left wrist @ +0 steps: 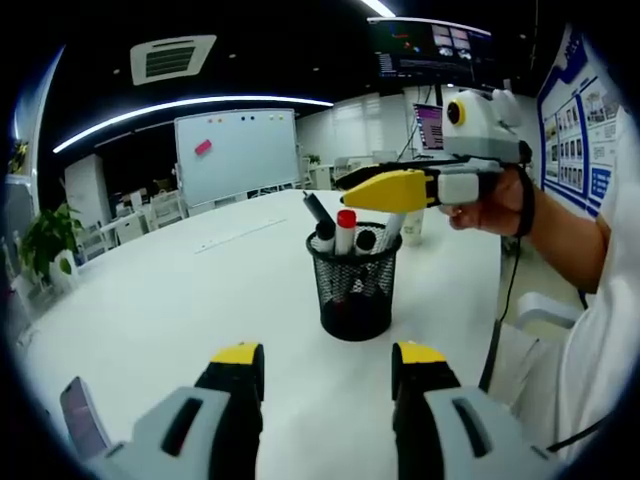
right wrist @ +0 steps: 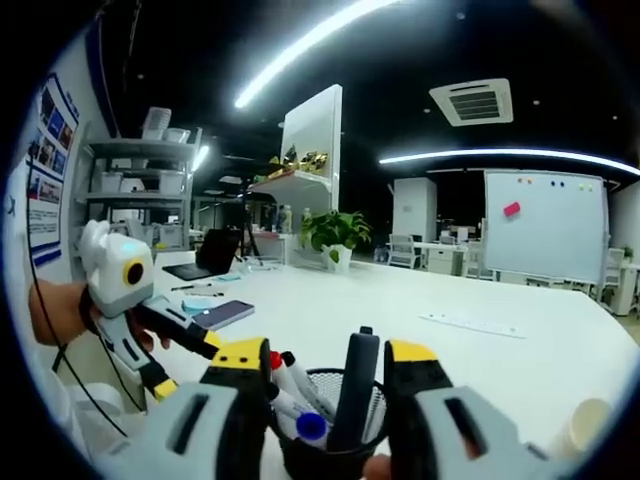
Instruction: Place the scattered laser pointers and whiteboard markers into the pen holder and stack the scattered paper cups together
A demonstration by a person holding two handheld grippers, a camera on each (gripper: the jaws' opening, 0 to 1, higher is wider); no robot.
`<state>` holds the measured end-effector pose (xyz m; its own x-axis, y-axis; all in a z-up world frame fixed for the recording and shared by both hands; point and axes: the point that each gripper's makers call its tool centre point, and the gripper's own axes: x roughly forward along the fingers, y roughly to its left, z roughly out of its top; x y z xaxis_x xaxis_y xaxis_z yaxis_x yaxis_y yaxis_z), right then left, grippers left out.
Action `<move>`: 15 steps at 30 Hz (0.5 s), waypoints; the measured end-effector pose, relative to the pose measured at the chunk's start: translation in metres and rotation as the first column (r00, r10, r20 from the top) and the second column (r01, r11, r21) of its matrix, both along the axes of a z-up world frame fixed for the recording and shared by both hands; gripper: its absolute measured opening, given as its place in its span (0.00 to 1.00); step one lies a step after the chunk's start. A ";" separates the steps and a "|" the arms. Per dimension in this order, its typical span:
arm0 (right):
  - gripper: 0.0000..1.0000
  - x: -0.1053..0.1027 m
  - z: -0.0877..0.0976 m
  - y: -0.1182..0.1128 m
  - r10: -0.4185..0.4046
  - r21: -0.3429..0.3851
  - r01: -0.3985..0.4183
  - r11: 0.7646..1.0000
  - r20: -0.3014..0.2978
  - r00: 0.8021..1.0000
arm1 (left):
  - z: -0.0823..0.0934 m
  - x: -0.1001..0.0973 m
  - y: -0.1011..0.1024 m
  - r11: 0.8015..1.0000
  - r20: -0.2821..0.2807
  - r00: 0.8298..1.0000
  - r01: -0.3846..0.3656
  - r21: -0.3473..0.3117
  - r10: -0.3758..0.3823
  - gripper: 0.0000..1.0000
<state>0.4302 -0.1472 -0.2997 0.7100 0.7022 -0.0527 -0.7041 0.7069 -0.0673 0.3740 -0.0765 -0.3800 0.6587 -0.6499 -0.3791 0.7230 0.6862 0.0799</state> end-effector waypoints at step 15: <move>0.59 -0.006 0.009 0.006 0.017 0.003 -0.018 1.000 0.061 0.998 | 0.002 0.002 0.004 1.000 0.005 1.000 -0.008 0.011 0.008 0.52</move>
